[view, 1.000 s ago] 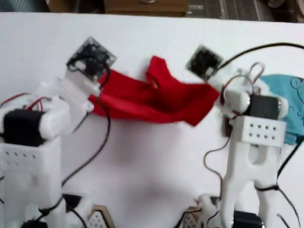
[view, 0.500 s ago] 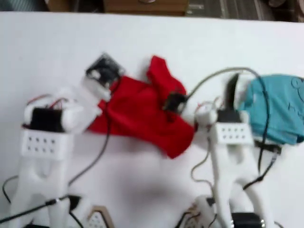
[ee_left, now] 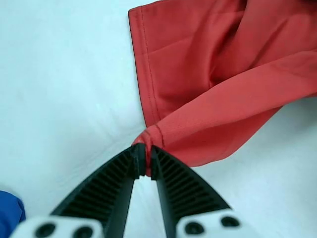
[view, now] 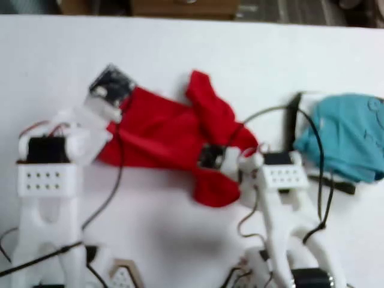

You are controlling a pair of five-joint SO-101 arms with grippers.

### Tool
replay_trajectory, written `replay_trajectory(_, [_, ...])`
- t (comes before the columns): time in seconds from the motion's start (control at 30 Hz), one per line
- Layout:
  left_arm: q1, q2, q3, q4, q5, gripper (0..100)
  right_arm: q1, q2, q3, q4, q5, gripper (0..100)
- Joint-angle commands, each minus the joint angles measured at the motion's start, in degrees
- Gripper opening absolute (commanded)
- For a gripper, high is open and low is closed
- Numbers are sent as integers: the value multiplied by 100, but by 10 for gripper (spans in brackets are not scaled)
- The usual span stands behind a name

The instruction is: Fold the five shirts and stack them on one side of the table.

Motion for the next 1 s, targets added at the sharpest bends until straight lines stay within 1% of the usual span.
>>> replay_trajectory(0.0, [-62, -167, -31, -88, -26, 22, -66, -215, 0, -189, 44, 146])
replay_trajectory(0.1, [-62, -167, -13, -79, -9, 22, -101, -198, -9, -207, 44, 147])
replay_trajectory(0.47, [-62, -167, -13, -70, 18, 22, -831, -171, 193, -215, 44, 142])
replay_trajectory(0.53, [-62, -176, -13, -62, 18, 22, -831, -171, 185, -215, 44, 104])
replay_trajectory(0.63, [-62, -193, -13, -62, 18, 22, -743, -171, 185, -356, 44, 11])
replay_trajectory(0.67, [-62, -193, -13, -62, 18, 22, -646, -171, 185, -391, 44, 23])
replay_trajectory(0.77, [-62, -193, -4, -62, 18, 22, -391, -224, 70, -514, 70, 20])
replay_trajectory(0.97, [-62, -193, -4, -26, 18, 22, 435, -233, -862, -259, 774, 21])
